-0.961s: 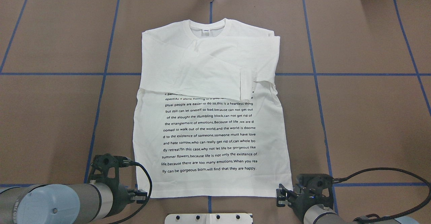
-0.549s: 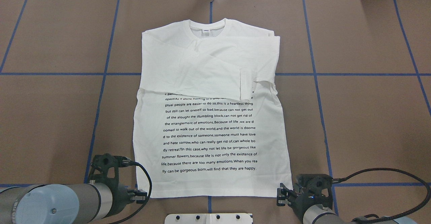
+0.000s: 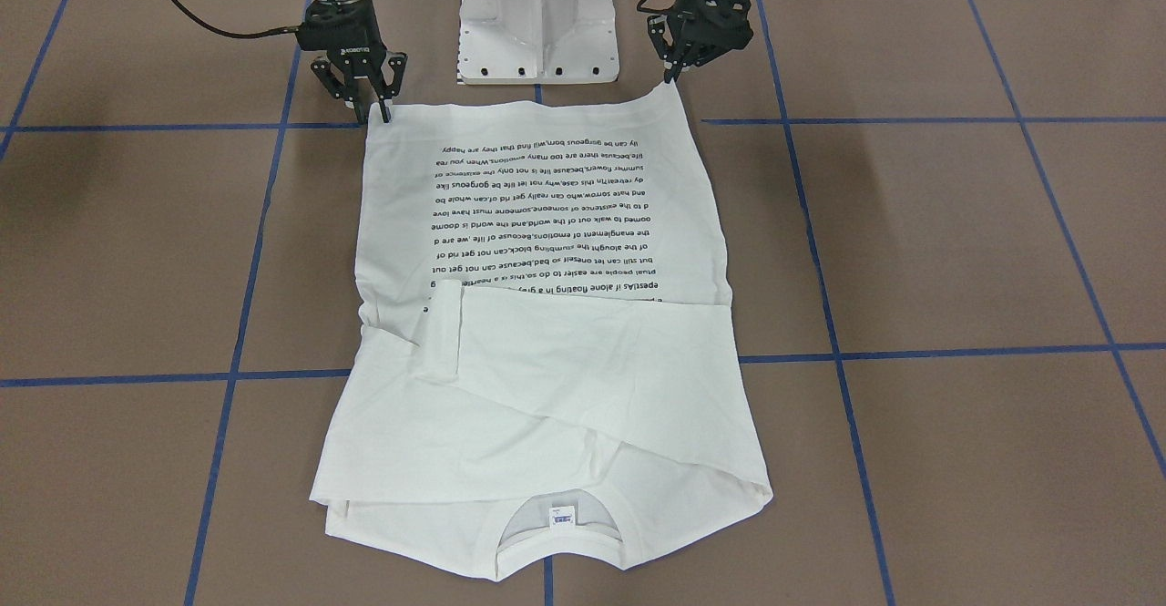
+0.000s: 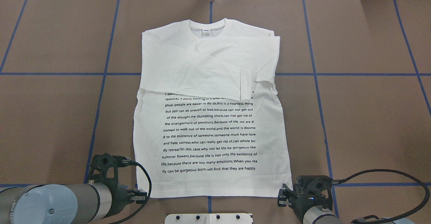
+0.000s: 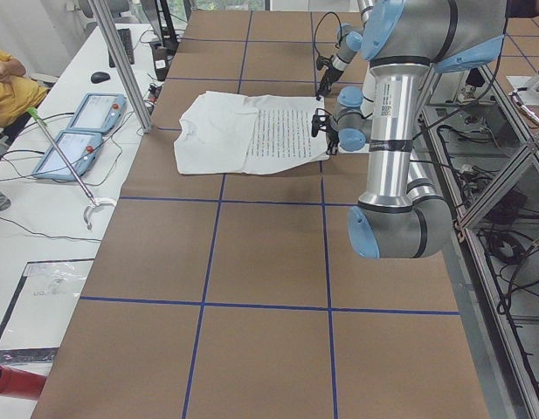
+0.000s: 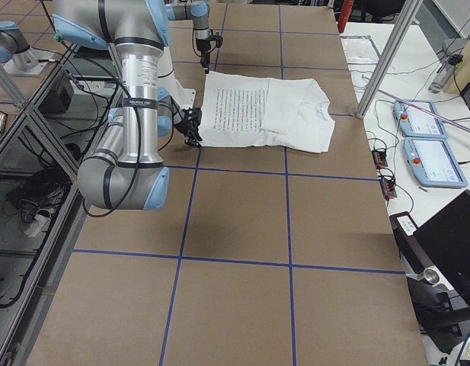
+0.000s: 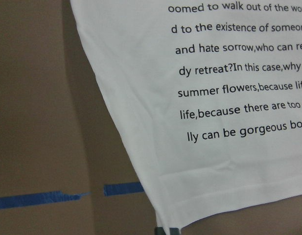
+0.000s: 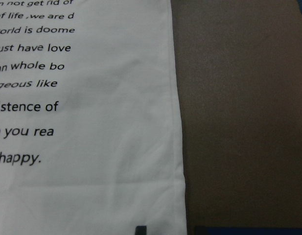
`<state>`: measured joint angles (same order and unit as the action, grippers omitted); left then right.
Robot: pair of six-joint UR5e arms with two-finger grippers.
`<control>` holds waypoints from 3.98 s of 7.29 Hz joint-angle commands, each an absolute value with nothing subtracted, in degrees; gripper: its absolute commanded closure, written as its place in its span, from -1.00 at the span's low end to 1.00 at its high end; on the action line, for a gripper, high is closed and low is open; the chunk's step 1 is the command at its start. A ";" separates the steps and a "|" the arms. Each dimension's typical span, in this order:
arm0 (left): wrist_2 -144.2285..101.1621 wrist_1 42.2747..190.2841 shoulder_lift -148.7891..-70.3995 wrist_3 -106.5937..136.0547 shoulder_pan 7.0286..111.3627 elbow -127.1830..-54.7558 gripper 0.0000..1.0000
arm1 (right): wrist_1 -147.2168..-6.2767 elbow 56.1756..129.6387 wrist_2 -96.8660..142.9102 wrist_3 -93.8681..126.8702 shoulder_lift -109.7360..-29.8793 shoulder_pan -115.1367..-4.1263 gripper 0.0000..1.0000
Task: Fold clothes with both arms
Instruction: 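Grasp the hem corners nearest the robot with both grippers, then lift the hem with both grippers and fold it toward the collar, then release the hem and raise both grippers above the folded shirt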
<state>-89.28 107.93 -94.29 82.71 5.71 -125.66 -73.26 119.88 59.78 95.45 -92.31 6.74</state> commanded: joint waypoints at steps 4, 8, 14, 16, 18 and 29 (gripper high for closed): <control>-89.21 107.93 -93.87 82.79 5.71 -126.56 1.00 | -76.19 120.93 59.77 95.28 -89.31 6.33 1.00; -98.23 86.58 -94.74 82.27 7.11 -149.32 1.00 | -108.71 152.48 70.71 95.19 -89.57 6.06 1.00; -104.59 66.71 -113.90 61.40 34.91 -143.03 1.00 | -126.83 147.16 88.92 79.93 -64.19 -23.67 1.00; -104.59 67.23 -119.59 53.12 44.35 -131.10 1.00 | -125.78 138.57 92.46 73.41 -59.70 -33.09 1.00; -103.37 72.29 -124.17 52.03 46.93 -119.42 1.00 | -117.56 126.80 93.68 70.06 -56.09 -38.73 1.00; -98.61 112.49 -125.68 52.03 42.90 -79.10 1.00 | -87.28 84.73 93.34 66.36 -50.54 -41.31 1.00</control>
<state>-98.61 111.51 -125.76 51.96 43.83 -79.32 -87.37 85.42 93.35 66.35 -50.82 -41.37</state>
